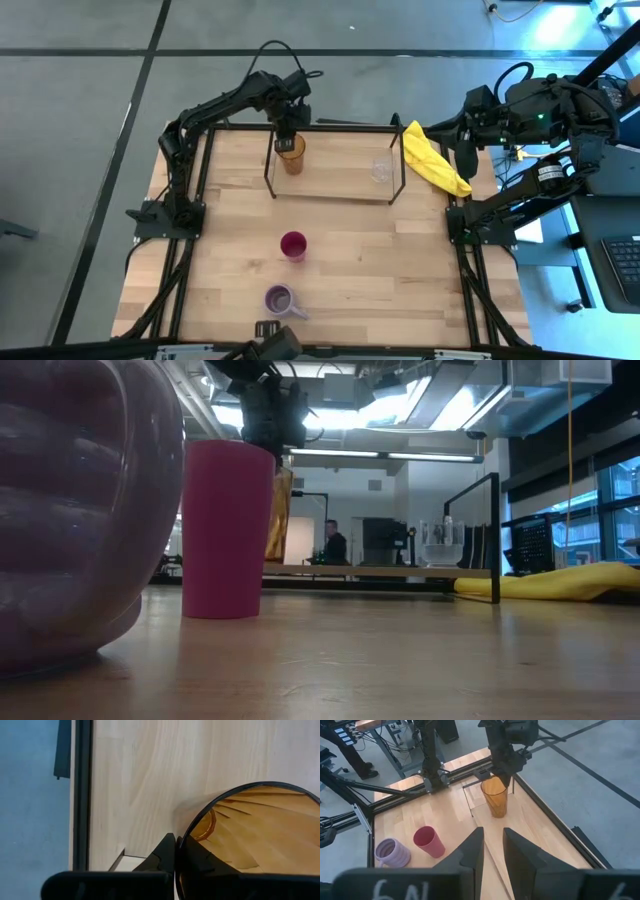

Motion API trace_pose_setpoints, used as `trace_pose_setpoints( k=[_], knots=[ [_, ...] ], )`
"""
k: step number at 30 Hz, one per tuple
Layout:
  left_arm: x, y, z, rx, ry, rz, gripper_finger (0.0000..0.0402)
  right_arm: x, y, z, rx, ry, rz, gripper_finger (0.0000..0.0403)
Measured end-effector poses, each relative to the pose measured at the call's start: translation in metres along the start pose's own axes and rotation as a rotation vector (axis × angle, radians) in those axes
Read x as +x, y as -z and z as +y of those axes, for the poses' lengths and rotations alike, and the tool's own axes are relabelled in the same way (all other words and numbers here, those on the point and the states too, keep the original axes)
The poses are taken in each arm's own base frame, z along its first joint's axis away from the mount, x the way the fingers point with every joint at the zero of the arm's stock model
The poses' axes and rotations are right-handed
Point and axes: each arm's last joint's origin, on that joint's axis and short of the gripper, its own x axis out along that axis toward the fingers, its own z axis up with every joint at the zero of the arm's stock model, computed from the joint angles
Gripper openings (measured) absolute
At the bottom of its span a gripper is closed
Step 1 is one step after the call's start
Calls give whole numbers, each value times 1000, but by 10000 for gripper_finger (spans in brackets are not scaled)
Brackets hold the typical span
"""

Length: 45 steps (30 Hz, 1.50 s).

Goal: Stack small to large cups/mugs on shelf
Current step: Put the brown cup on the shelf

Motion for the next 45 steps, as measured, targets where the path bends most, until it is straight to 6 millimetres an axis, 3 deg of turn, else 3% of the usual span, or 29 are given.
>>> trace_pose_setpoints(
  k=[27,39,45],
  knots=[
    [0,2,-2,-41,42,4,21,0,0,0,20,-1,1,74],
    [-21,7,-8,-58,23,-39,21,0,0,0,17,-1,1,74],
    [-13,7,-9,-55,69,-50,21,0,0,0,13,-1,1,74]
  ],
)
